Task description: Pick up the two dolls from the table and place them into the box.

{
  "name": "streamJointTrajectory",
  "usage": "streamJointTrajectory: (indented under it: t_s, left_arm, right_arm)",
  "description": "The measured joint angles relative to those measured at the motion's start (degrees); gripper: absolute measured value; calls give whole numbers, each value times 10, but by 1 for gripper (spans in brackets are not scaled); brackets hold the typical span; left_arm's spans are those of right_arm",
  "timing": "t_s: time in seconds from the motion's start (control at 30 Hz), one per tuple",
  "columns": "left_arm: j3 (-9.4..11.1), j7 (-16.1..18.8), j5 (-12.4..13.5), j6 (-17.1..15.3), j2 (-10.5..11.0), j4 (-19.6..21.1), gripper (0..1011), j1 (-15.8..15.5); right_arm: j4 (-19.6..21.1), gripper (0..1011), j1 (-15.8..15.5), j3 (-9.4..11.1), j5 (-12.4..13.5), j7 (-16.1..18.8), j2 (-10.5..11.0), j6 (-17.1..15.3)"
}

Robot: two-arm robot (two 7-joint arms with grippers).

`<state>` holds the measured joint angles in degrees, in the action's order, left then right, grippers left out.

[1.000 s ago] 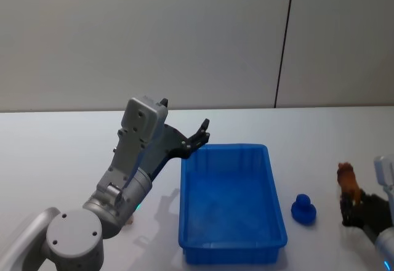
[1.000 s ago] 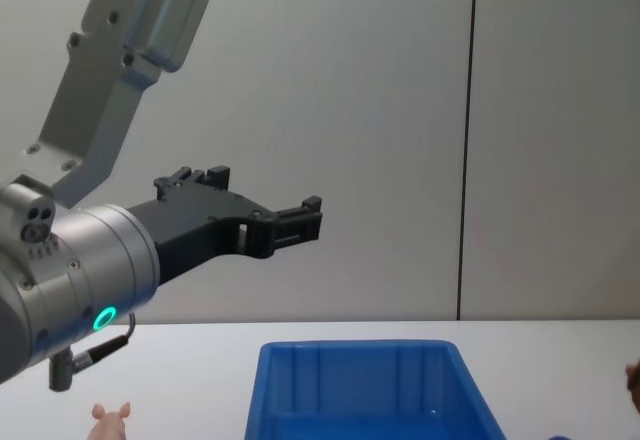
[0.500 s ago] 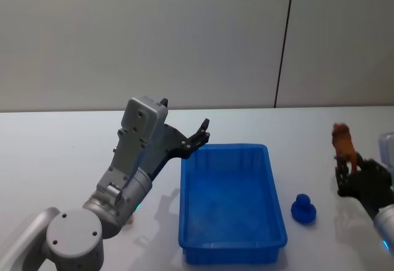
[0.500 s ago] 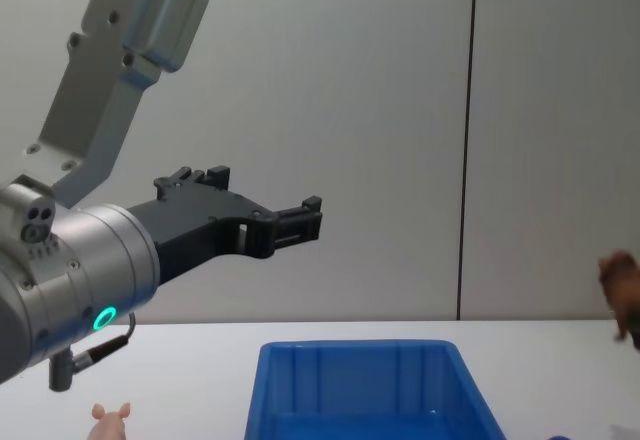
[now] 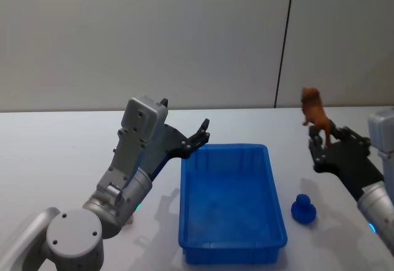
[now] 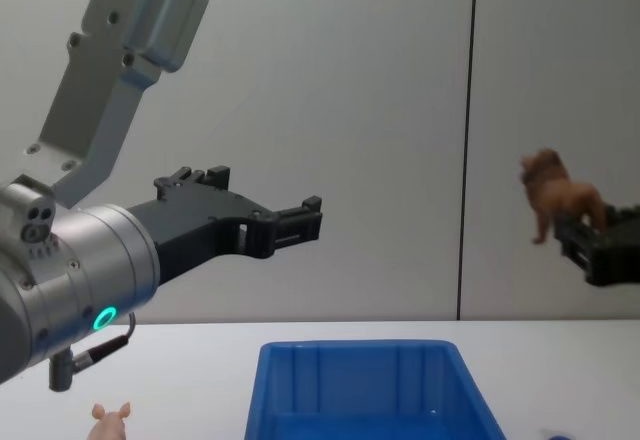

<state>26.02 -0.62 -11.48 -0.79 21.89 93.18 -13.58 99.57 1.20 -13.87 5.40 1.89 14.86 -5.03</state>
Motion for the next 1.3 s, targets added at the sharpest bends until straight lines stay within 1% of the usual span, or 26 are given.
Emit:
streamJointTrajectory:
  t_s: [0.03, 0.1, 0.17, 0.37, 0.4, 0.57, 0.67, 0.73, 0.77, 0.87, 0.9, 0.97, 1.0, 1.07, 1.1, 1.17, 1.23, 1.3]
  left_arm:
    - [0, 0, 0, 0, 0, 0, 1001, 0]
    - [0, 0, 0, 0, 0, 0, 1001, 0]
    - [0, 0, 0, 0, 0, 0, 1001, 0]
    - [0, 0, 0, 0, 0, 0, 1001, 0]
    - [0, 0, 0, 0, 0, 0, 1001, 0]
    - [0, 0, 0, 0, 0, 0, 1001, 0]
    - [0, 0, 0, 0, 0, 0, 1001, 0]
    - [0, 0, 0, 0, 0, 0, 1001, 0]
    - [0, 0, 0, 0, 0, 0, 1001, 0]
    - [0, 0, 0, 0, 0, 0, 1001, 0]
    - [0, 0, 0, 0, 0, 0, 1001, 0]
    - [0, 0, 0, 0, 0, 0, 1001, 0]
    - [0, 0, 0, 0, 0, 0, 1001, 0]
    - [0, 0, 0, 0, 0, 0, 1001, 0]
    - [0, 0, 0, 0, 0, 0, 1001, 0]
    - [0, 0, 0, 0, 0, 0, 1001, 0]
    - [0, 0, 0, 0, 0, 0, 1001, 0]
    - [0, 0, 0, 0, 0, 0, 1001, 0]
  right_arm:
    - [1, 297, 0, 0, 0, 4, 0, 2]
    - [7, 296, 3, -4, 0, 24, -3, 7]
    - [10, 296, 5, -6, 1, 34, -5, 8]
    - [16, 297, 11, -14, 7, 70, -12, 4]
    - [17, 297, 12, -16, 10, 81, -14, -2]
    - [18, 296, 17, -23, 16, 107, -20, -23]
    - [18, 296, 22, -28, 20, 124, -26, -46]
    - [17, 296, 24, -30, 20, 130, -29, -56]
    - [15, 296, 26, -32, 21, 135, -31, -67]
    - [11, 297, 30, -36, 21, 140, -35, -83]
    - [9, 296, 32, -38, 21, 143, -37, -94]
    - [6, 296, 35, -40, 20, 144, -41, -106]
    - [2, 296, 37, -42, 18, 144, -44, -120]
    - [-2, 296, 40, -44, 15, 144, -47, -132]
    - [-6, 296, 43, -46, 11, 140, -50, -146]
    - [-10, 296, 45, -48, 9, 136, -54, -155]
    - [-17, 297, 48, -52, 2, 127, -60, -173]
    - [-22, 297, 50, -54, -4, 119, -63, -184]
